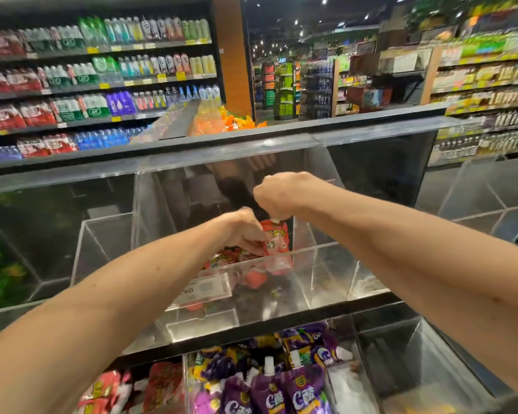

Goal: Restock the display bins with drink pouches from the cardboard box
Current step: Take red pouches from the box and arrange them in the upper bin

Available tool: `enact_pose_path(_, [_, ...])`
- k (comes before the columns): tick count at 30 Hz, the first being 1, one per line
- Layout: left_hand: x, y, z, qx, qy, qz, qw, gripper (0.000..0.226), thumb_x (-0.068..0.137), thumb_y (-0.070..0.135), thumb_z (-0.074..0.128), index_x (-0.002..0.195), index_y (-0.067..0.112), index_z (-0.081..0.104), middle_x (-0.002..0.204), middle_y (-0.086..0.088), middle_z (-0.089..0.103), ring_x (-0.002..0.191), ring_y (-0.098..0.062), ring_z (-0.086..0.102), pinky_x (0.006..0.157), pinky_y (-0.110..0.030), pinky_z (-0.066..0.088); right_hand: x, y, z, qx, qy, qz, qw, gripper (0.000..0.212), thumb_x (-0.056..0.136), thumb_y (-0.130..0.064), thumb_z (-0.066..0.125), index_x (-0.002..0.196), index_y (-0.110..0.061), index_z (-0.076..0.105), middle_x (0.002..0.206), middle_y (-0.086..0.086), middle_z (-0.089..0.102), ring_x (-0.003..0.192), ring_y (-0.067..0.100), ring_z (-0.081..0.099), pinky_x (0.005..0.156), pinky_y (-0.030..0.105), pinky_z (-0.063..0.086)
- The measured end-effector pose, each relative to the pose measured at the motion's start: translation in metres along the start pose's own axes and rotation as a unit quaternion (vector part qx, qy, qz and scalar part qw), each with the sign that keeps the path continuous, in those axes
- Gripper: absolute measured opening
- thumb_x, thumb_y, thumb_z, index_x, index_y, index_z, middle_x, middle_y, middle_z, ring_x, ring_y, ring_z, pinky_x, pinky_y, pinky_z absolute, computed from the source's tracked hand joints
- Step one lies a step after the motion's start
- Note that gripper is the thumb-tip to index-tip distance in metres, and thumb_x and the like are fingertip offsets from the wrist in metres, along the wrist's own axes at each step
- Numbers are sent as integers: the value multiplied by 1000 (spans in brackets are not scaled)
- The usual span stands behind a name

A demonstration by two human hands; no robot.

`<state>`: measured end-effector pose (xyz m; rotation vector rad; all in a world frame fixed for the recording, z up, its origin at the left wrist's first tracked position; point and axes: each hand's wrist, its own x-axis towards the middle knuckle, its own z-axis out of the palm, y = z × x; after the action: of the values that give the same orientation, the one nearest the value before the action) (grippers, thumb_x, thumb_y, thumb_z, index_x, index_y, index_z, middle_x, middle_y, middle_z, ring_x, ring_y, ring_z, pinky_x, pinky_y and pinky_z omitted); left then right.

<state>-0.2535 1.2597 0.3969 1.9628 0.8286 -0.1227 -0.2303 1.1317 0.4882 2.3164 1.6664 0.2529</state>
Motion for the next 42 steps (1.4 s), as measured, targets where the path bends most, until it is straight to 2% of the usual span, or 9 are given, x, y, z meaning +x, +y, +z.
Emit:
enact_pose_path(5, [15, -7, 7, 147, 24, 44, 988, 54, 90, 18, 72, 136, 9, 46, 127, -12, 60, 98, -24, 68, 73, -30, 60, 4, -2, 1, 12, -33, -4, 999, 31, 100, -17, 54, 128, -8, 61, 121, 8, 66, 89, 19, 52, 75, 29, 42])
enact_pose_path(7, [14, -7, 10, 344, 102, 111, 927, 56, 88, 34, 74, 134, 11, 52, 123, -10, 62, 103, -27, 62, 83, -33, 52, 3, -3, 3, 18, -33, 0, 999, 31, 100, -17, 54, 128, -8, 61, 114, 9, 65, 87, 18, 48, 76, 30, 42])
enact_pose_path(11, [-2, 3, 2, 442, 128, 128, 878, 46, 86, 28, 74, 126, 12, 58, 119, -11, 63, 103, -31, 62, 89, -40, 54, -2, -3, 7, 25, 6, -3, 1000, 28, 99, -16, 54, 124, -7, 62, 106, 8, 63, 82, 19, 50, 71, 31, 40])
enact_pose_path(17, [-94, 13, -26, 217, 200, 190, 936, 3, 92, 24, 68, 94, 22, 69, 85, -1, 71, 73, -16, 70, 65, -27, 55, -27, 6, 9, 184, 177, 18, 967, 21, 95, -19, 49, 100, -15, 70, 97, 9, 65, 84, 32, 62, 66, 34, 41])
enact_pose_path(22, [-178, 6, 12, 26, 281, 395, 874, 6, 89, 22, 71, 89, 27, 72, 72, 2, 67, 64, -11, 59, 64, -29, 51, -119, -2, 33, 390, 349, 52, 851, 18, 89, -25, 59, 89, -19, 76, 85, -5, 74, 82, 16, 68, 77, 41, 55])
enact_pose_path(25, [-211, 8, 75, -34, 219, 487, 845, 12, 90, 16, 69, 85, 26, 69, 71, -10, 65, 61, -21, 56, 55, -35, 49, -197, -13, 74, 446, 379, 133, 800, 17, 87, -31, 62, 85, -19, 75, 78, -9, 73, 74, 9, 67, 73, 41, 55])
enact_pose_path(28, [-217, 2, 160, -64, 123, 544, 828, 6, 87, 24, 65, 86, 27, 71, 76, 3, 68, 63, -16, 59, 54, -25, 44, -289, -27, 128, 499, 359, 255, 747, 14, 86, -30, 66, 85, -20, 75, 76, -5, 73, 71, 15, 68, 72, 39, 55])
enact_pose_path(36, [-219, 7, 447, -26, -232, 482, 845, 17, 88, 1, 70, 90, 17, 69, 71, 12, 63, 62, 9, 56, 65, -6, 40, -525, -47, 272, 506, 279, 563, 591, 21, 88, -8, 68, 81, -27, 72, 69, -17, 69, 63, -6, 58, 66, 19, 44])
enact_pose_path(42, [-193, 49, 630, 74, -335, 443, 828, 18, 89, 6, 68, 86, 24, 66, 73, 10, 63, 66, 5, 57, 70, -20, 47, -639, 14, 353, 474, 258, 690, 482, 15, 93, -17, 67, 86, -30, 71, 80, -15, 71, 81, 7, 65, 75, 27, 52])
